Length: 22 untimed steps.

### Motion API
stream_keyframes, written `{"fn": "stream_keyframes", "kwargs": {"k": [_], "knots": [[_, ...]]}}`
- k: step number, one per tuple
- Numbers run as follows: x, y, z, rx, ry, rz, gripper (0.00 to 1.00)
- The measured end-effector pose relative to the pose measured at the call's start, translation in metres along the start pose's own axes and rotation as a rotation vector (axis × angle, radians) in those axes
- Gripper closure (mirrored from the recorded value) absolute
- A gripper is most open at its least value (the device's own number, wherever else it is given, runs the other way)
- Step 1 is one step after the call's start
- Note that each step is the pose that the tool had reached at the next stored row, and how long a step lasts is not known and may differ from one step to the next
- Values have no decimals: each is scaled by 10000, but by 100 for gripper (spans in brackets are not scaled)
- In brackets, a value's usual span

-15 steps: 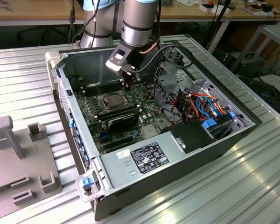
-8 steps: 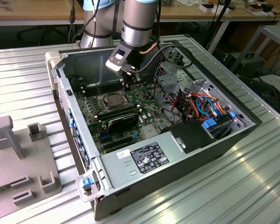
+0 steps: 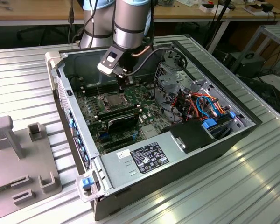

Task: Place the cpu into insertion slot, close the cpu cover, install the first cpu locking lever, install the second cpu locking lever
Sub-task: 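Close the cpu cover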

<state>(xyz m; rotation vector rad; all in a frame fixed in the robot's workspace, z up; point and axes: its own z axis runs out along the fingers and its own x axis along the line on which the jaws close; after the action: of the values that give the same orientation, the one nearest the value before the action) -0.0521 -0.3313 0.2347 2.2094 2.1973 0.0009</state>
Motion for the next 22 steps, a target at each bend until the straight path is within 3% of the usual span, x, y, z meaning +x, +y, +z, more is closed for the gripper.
{"fn": "stream_keyframes", "kwargs": {"k": [1, 4, 7, 12, 17, 22], "knots": [[0, -32, 9, 4, 1, 2, 89], [0, -232, 80, 12, 0, 0, 89], [3, -354, 137, 10, 2, 1, 89], [6, -375, 242, 10, 9, 0, 89], [6, -375, 252, 10, 98, 3, 89], [6, -376, 266, 12, 108, 1, 89]]}}
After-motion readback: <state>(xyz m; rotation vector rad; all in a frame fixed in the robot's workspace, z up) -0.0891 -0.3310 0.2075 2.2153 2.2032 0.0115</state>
